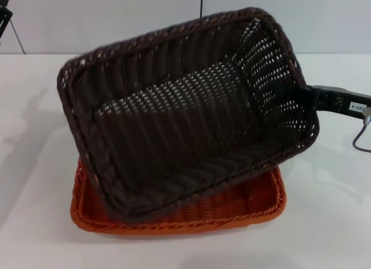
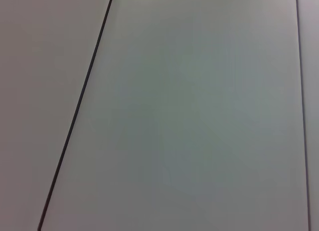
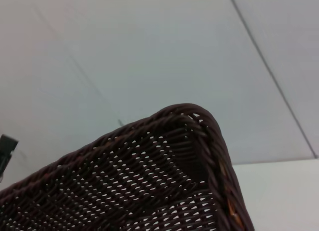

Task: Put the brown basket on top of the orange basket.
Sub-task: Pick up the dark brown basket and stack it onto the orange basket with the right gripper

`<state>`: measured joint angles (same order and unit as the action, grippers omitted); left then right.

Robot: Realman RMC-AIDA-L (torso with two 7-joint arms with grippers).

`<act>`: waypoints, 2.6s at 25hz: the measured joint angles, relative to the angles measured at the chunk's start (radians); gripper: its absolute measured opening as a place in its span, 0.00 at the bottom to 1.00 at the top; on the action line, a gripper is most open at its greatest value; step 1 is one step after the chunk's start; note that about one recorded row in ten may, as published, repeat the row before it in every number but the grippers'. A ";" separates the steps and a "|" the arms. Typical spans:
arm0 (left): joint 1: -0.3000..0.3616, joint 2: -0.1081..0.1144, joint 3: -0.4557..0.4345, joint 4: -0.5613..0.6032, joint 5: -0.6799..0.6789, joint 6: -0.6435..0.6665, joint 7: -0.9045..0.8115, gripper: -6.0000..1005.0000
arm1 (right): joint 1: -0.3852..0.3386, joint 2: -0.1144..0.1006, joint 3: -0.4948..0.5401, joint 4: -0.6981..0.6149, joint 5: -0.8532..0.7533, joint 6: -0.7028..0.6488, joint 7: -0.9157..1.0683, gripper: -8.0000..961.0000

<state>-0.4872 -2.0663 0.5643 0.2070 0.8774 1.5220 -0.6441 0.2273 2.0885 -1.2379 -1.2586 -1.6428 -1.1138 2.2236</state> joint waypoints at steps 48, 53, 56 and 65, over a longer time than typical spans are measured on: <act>0.013 0.002 0.003 -0.002 0.000 -0.002 -0.001 0.79 | -0.083 -0.008 -0.213 -0.046 0.068 -0.016 -0.086 0.27; 0.011 0.003 0.003 -0.002 0.000 -0.013 0.000 0.79 | -0.088 -0.008 -0.208 -0.069 0.068 -0.049 -0.100 0.29; 0.009 0.003 0.005 -0.002 0.000 -0.015 0.000 0.79 | -0.090 -0.008 -0.203 -0.081 0.072 -0.067 -0.103 0.33; 0.011 0.003 0.001 -0.001 0.000 -0.015 -0.008 0.79 | -0.093 -0.009 -0.160 -0.141 0.089 -0.175 -0.109 0.53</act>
<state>-0.4766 -2.0631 0.5650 0.2056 0.8774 1.5071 -0.6520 0.1347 2.0792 -1.3979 -1.3997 -1.5537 -1.2889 2.1142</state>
